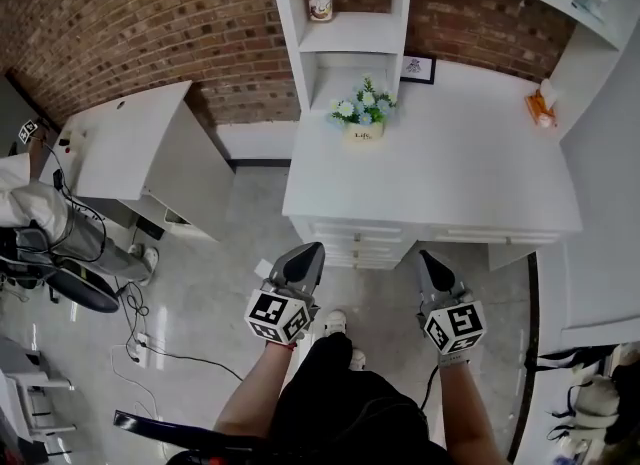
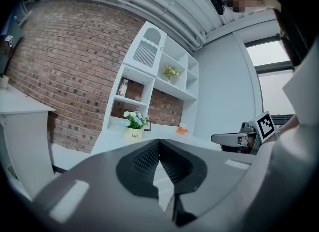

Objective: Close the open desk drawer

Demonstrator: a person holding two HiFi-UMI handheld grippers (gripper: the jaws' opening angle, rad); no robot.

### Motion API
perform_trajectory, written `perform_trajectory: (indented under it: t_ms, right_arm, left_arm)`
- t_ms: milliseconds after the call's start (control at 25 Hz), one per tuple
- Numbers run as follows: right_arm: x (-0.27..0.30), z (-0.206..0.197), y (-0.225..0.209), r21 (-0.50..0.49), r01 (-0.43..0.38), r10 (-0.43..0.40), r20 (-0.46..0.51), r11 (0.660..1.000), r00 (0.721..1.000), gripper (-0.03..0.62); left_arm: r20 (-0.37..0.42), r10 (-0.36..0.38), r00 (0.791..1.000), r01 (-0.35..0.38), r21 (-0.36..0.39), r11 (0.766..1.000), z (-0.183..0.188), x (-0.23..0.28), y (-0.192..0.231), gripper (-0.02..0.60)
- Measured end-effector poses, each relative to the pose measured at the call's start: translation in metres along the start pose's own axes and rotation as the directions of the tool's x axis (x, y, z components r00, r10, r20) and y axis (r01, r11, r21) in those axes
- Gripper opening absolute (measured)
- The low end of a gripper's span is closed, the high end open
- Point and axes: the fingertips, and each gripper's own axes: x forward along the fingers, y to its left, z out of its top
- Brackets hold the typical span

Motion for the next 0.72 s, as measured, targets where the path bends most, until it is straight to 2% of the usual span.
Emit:
perform_trajectory:
  t_ms: [400, 720]
  right_arm:
    - [-0.024, 0.043, 0.013, -0.025, -0.012, 0.013, 0.055, 1.0, 0.998, -0.002]
    - [-0.039, 0.071, 0.026, -0.05, -0.003, 0.008, 0.102, 0.999, 0.995, -0.002]
  left_arm:
    - [0.012, 0.013, 1.0, -0.013, 0.053, 0.998, 0.038, -0.024, -0.014, 0.003]
    - [0.054, 0.028, 0.998, -0.03, 0.048, 0.998, 0.063, -0.042, -0.02, 0.003]
